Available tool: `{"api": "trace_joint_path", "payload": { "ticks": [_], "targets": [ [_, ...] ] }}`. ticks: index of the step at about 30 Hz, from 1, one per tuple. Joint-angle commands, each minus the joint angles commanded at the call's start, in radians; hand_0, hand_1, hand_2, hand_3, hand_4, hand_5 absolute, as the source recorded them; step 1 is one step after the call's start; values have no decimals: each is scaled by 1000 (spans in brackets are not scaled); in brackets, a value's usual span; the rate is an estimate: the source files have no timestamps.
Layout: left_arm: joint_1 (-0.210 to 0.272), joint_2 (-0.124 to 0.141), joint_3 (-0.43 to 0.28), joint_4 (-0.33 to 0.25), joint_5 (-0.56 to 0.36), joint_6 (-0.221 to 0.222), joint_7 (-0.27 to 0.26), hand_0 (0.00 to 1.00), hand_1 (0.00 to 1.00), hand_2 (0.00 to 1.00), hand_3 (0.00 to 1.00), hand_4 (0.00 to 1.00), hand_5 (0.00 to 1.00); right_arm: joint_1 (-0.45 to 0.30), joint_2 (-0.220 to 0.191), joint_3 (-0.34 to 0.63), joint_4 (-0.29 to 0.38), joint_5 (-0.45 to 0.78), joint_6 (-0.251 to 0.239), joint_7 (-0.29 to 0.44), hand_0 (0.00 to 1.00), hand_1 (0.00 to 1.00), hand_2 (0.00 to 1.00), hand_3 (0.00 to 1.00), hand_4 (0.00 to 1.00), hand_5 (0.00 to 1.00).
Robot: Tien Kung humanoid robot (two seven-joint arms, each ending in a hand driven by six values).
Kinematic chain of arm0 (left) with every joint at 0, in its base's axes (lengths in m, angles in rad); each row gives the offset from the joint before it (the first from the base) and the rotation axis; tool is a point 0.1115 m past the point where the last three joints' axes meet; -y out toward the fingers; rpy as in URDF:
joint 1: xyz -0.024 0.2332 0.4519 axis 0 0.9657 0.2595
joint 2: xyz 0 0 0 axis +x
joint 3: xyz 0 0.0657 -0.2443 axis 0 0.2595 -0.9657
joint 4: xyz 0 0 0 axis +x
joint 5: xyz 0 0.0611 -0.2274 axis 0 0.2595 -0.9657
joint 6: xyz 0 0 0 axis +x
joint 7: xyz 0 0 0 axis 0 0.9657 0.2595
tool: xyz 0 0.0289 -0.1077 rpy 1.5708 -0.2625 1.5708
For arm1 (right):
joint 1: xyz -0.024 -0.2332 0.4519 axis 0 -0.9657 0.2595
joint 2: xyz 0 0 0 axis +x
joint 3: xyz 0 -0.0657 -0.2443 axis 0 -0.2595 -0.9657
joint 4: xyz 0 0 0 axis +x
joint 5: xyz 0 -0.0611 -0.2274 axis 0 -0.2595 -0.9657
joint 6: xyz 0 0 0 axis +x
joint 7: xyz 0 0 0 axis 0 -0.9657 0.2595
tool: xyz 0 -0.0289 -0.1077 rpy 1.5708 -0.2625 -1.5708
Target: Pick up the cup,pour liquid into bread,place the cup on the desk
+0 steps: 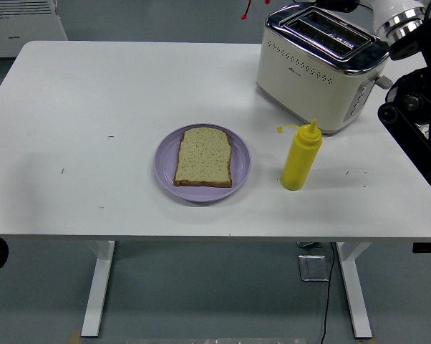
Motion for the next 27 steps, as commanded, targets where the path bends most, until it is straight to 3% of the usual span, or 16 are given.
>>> {"api": "trace_joint_path", "payload": {
  "ticks": [5,9,19,27],
  "targets": [
    [3,-1,2,0,0,1,1,847,855,883,822,619,998,-135,9,187,8,215,30,132,74,85,225,328,733,286],
    [3,-1,6,0,-1,2,1,847,854,883,818,620,998,-228,12,278,4,383,8,164,75,85,227,329,728,285],
    [4,-1,17,-1,-1,2,2,847,855,883,815,620,998,-413,-7,317,-4,799,12,217,84,90,230,334,720,279],
    [7,0,20,-1,-1,3,3,847,855,883,814,622,998,-489,-26,301,-23,1137,10,289,96,98,235,334,713,279]
  ]
}}
